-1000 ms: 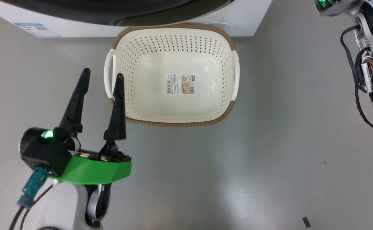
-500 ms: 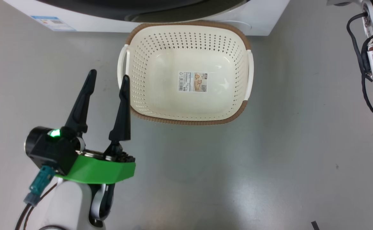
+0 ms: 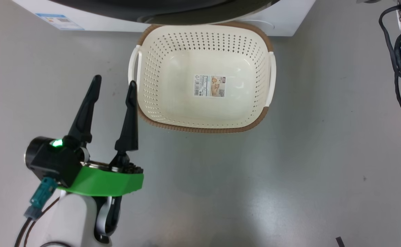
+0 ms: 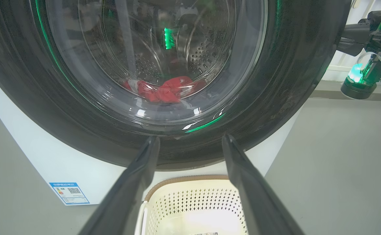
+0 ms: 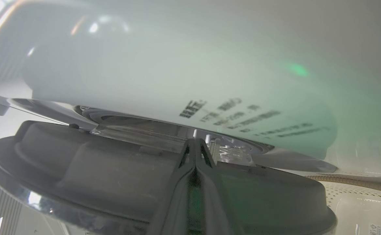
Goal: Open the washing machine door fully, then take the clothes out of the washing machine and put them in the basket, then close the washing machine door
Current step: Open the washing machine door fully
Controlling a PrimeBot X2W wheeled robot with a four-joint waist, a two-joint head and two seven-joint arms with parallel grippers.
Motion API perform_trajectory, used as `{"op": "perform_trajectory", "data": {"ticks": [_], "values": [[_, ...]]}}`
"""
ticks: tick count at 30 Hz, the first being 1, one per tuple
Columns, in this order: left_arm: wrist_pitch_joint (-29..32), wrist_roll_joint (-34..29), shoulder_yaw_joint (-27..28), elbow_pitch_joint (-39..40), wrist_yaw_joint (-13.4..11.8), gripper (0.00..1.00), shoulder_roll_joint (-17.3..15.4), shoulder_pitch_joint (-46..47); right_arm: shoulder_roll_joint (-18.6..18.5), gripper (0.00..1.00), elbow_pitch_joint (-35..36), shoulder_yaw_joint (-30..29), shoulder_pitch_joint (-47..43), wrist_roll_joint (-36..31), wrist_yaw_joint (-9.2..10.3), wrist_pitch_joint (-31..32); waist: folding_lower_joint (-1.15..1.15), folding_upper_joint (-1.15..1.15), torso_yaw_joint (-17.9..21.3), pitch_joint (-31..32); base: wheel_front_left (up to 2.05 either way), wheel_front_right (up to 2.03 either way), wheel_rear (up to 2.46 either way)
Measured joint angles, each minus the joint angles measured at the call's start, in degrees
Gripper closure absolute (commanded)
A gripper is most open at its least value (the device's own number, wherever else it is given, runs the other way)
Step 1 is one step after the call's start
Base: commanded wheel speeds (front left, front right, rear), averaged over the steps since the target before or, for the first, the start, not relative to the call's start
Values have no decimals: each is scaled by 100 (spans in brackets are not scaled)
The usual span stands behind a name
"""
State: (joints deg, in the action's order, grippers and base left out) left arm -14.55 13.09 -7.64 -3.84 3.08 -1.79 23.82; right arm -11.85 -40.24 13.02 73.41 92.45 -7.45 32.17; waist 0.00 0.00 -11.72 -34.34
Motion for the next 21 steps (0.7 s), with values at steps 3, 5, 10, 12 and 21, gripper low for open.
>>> {"op": "perform_trajectory", "data": {"ticks": [3, 5, 10, 12, 21], "values": [[0, 0, 16, -10, 0, 0, 0, 0, 4, 100, 1, 14, -1, 35, 4, 159, 0, 0, 44, 16, 0, 0, 0], [0, 0, 14, -23, 0, 0, 0, 0, 7, 100, 14, 27, -10, 41, 27, 253, 0, 0, 71, 31, 0, 0, 0], [0, 0, 33, -63, -1, 0, 0, 0, 77, 100, 149, 46, -121, 131, 41, 648, 0, 0, 168, 104, 0, 0, 0], [0, -3, 42, -67, -2, 0, 0, 0, 126, 100, 199, 51, -201, 131, 41, 700, 0, 0, 199, 124, 0, 0, 0], [0, -102, 71, -100, -3, 0, 0, 0, 218, 100, 319, 131, -449, 102, 41, 955, 0, 0, 310, 209, 0, 0, 0]]}}
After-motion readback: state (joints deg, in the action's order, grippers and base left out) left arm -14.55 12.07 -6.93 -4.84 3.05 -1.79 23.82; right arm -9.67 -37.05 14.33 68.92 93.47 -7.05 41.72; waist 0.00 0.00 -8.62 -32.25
